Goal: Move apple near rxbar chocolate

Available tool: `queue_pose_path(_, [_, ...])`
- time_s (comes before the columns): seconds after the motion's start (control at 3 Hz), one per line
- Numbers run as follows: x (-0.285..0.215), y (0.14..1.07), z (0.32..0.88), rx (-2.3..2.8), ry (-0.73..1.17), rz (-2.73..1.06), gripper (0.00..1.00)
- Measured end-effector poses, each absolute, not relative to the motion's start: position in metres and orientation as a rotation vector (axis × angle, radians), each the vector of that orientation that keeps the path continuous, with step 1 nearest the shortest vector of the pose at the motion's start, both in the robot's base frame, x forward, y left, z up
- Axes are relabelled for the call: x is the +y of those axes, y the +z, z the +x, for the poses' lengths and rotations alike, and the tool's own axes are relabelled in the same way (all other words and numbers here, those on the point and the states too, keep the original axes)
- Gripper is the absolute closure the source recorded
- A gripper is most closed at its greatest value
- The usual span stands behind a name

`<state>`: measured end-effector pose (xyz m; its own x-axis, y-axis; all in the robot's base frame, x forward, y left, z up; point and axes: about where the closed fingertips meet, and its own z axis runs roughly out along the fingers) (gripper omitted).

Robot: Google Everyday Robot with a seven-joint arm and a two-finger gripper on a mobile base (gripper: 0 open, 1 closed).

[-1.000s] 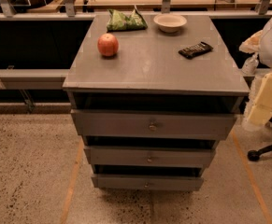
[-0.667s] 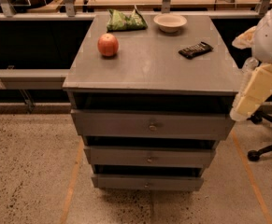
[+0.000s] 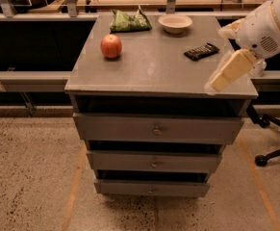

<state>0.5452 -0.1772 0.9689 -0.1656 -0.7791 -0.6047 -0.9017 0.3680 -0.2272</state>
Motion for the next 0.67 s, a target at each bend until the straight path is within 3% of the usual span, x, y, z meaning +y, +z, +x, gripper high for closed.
queue_pose_path(0.33, [-0.1609,0.9799,0.5917,1.953,0.304,-1.281,0.00])
queue_pose_path(0.67, [-0.1590,0.9822,0.5989,1.961,0.313,-1.235,0.00])
